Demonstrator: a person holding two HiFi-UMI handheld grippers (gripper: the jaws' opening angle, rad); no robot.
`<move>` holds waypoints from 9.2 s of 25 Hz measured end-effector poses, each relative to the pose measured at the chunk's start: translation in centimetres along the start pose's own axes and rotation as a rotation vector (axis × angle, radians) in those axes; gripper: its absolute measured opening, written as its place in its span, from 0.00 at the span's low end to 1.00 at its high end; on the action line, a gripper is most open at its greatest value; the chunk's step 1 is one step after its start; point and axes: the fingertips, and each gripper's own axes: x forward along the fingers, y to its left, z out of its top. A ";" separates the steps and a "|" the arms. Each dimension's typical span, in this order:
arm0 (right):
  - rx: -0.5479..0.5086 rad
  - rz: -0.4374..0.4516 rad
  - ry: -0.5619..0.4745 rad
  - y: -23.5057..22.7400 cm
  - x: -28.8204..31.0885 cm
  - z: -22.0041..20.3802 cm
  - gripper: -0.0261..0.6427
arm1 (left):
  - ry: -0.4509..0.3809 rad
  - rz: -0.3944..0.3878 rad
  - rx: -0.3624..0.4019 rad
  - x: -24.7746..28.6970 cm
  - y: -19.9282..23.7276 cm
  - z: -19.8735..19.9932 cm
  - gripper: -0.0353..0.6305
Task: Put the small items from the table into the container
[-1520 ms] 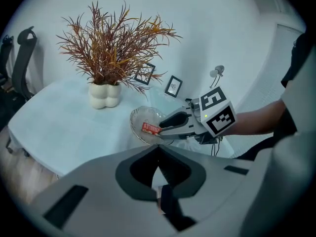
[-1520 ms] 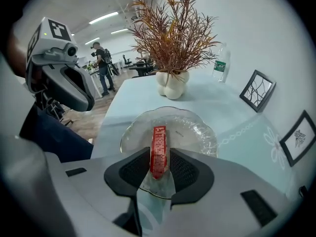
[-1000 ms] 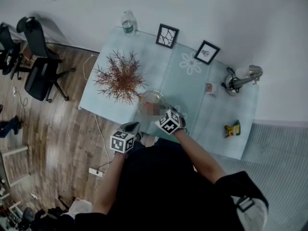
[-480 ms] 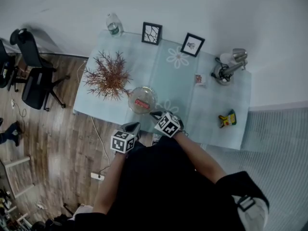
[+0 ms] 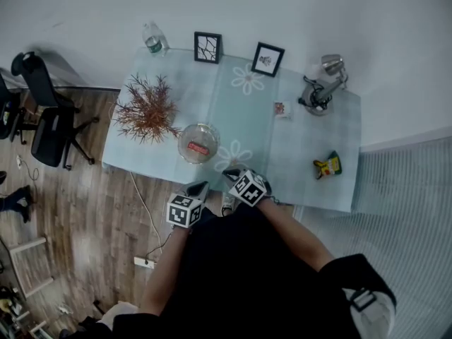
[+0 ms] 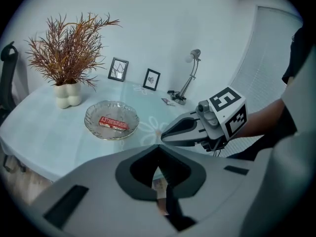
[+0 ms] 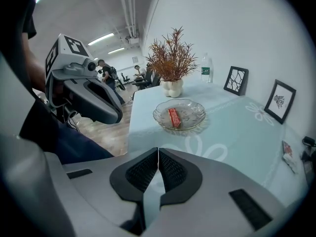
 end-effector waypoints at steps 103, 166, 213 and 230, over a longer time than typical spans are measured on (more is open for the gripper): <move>0.343 -0.275 0.040 -9.6 -24.0 -29.5 0.08 | 0.326 -0.339 -0.045 32.4 -33.1 3.9 0.26; 0.176 -0.300 0.209 -7.1 -15.0 -18.2 0.08 | -0.084 -0.194 -0.633 9.8 -2.9 4.7 0.09; 0.083 -0.177 0.192 0.6 -0.9 -7.3 0.08 | -0.182 -0.130 -0.706 3.2 10.8 3.7 0.26; 0.090 -0.189 0.188 0.7 -1.0 -7.3 0.08 | -0.261 -0.205 -0.641 -2.5 9.8 2.9 0.08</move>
